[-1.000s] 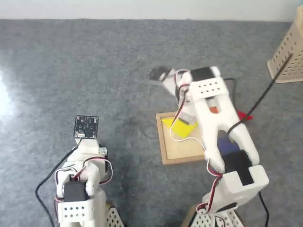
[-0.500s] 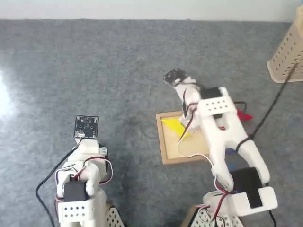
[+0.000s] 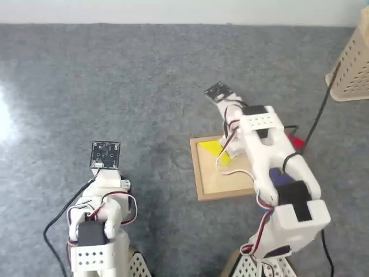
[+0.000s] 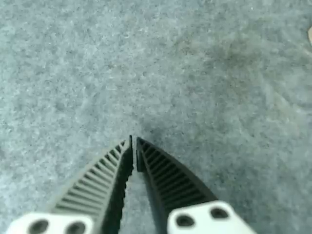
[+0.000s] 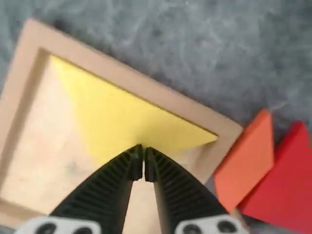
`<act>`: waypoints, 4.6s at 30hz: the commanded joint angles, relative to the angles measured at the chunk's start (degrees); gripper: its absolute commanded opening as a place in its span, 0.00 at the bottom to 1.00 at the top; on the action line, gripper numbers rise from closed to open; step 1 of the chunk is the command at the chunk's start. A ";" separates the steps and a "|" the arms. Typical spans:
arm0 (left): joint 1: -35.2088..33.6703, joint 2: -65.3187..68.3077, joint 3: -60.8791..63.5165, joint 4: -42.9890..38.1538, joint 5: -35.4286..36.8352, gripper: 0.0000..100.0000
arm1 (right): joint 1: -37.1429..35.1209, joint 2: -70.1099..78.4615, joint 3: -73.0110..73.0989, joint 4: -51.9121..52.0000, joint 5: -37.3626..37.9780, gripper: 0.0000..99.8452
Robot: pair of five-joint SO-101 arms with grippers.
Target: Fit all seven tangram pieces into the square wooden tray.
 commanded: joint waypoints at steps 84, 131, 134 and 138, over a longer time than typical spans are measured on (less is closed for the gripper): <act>-0.09 -0.97 -0.66 0.26 0.35 0.01 | 42.86 -41.54 21.19 19.82 24.35 0.15; -0.09 -0.97 -0.66 0.26 0.35 0.01 | 22.46 29.58 -40.44 22.29 33.41 0.31; -0.09 -0.97 -0.66 0.26 0.35 0.01 | 23.34 28.53 -40.70 24.04 28.31 0.31; -0.09 -0.97 -0.66 0.26 0.35 0.01 | 24.48 25.80 -40.70 23.96 19.25 0.31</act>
